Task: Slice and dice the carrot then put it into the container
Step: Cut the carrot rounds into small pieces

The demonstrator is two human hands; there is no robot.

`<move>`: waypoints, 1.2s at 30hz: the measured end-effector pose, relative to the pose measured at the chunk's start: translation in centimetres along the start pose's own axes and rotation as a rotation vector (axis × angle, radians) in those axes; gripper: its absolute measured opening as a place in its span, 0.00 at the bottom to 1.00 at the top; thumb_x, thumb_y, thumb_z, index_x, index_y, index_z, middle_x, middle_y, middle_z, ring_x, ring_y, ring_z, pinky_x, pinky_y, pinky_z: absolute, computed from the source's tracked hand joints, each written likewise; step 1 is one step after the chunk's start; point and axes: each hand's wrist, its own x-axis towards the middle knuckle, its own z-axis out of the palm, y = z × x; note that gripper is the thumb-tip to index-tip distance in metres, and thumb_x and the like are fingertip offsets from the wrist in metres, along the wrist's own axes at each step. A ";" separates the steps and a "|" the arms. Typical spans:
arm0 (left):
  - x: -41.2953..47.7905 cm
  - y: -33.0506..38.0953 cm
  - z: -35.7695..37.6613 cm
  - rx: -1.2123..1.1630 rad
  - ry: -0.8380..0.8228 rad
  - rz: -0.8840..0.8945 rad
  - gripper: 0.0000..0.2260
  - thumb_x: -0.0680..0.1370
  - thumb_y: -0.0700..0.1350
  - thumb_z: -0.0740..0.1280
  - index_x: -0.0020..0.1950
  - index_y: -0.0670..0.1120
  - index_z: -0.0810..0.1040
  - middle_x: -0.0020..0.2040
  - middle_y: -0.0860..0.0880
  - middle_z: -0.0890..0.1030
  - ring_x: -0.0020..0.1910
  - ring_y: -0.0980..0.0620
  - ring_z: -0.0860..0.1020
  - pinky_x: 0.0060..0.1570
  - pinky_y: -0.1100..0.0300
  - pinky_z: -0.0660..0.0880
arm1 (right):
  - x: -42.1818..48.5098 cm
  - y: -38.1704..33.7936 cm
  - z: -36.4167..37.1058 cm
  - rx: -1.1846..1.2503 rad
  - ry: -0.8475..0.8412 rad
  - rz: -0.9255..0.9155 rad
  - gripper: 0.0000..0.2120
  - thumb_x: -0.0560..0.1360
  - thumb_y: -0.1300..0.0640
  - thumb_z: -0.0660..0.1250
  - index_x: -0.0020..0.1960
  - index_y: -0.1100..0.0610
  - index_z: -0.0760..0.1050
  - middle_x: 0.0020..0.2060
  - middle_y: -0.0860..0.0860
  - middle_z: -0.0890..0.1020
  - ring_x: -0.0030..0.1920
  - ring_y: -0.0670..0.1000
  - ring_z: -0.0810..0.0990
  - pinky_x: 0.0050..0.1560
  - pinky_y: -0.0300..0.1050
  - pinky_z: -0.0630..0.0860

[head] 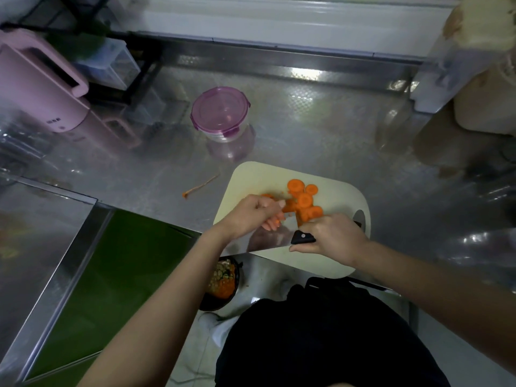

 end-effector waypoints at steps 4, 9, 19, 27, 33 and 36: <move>0.5 -0.7 0.5 -0.184 0.120 0.004 0.11 0.81 0.42 0.59 0.46 0.42 0.79 0.41 0.46 0.79 0.39 0.55 0.76 0.42 0.67 0.74 | -0.2 0.1 0.1 -0.037 -0.028 0.002 0.28 0.73 0.31 0.54 0.47 0.55 0.77 0.41 0.50 0.82 0.44 0.53 0.80 0.35 0.44 0.67; 0.6 -1.1 -0.3 -0.107 0.311 0.089 0.08 0.80 0.42 0.61 0.47 0.49 0.80 0.48 0.49 0.82 0.48 0.56 0.78 0.50 0.66 0.73 | -0.4 0.1 -0.2 -0.010 -0.055 0.062 0.27 0.74 0.31 0.54 0.45 0.54 0.76 0.40 0.48 0.81 0.43 0.52 0.80 0.35 0.45 0.67; -3.0 -1.5 -1.0 0.296 0.868 0.346 0.09 0.72 0.33 0.63 0.44 0.47 0.71 0.43 0.51 0.72 0.44 0.52 0.70 0.48 0.58 0.68 | 0.2 -0.7 -1.2 0.023 -0.026 0.230 0.24 0.74 0.32 0.56 0.46 0.52 0.76 0.41 0.49 0.82 0.45 0.51 0.80 0.35 0.43 0.62; -1.9 -5.0 -3.1 0.341 0.955 0.135 0.09 0.74 0.30 0.60 0.49 0.39 0.74 0.48 0.46 0.73 0.50 0.44 0.73 0.53 0.46 0.72 | 1.0 -1.2 -0.7 0.311 0.078 0.537 0.24 0.73 0.35 0.60 0.44 0.55 0.79 0.33 0.52 0.79 0.39 0.54 0.79 0.33 0.46 0.63; -1.7 -6.7 -3.0 0.689 0.418 0.335 0.22 0.69 0.33 0.60 0.62 0.41 0.74 0.61 0.43 0.75 0.63 0.44 0.72 0.61 0.51 0.68 | 1.5 -1.2 -1.2 0.474 0.091 0.631 0.23 0.75 0.37 0.60 0.29 0.50 0.64 0.24 0.47 0.67 0.31 0.52 0.71 0.27 0.42 0.58; -0.7 -6.9 -3.6 0.965 0.117 0.348 0.28 0.71 0.37 0.68 0.70 0.45 0.67 0.71 0.46 0.67 0.73 0.46 0.60 0.69 0.54 0.54 | 1.7 -1.5 -1.5 0.495 0.083 0.624 0.23 0.75 0.38 0.61 0.29 0.50 0.64 0.24 0.47 0.68 0.29 0.50 0.70 0.27 0.43 0.58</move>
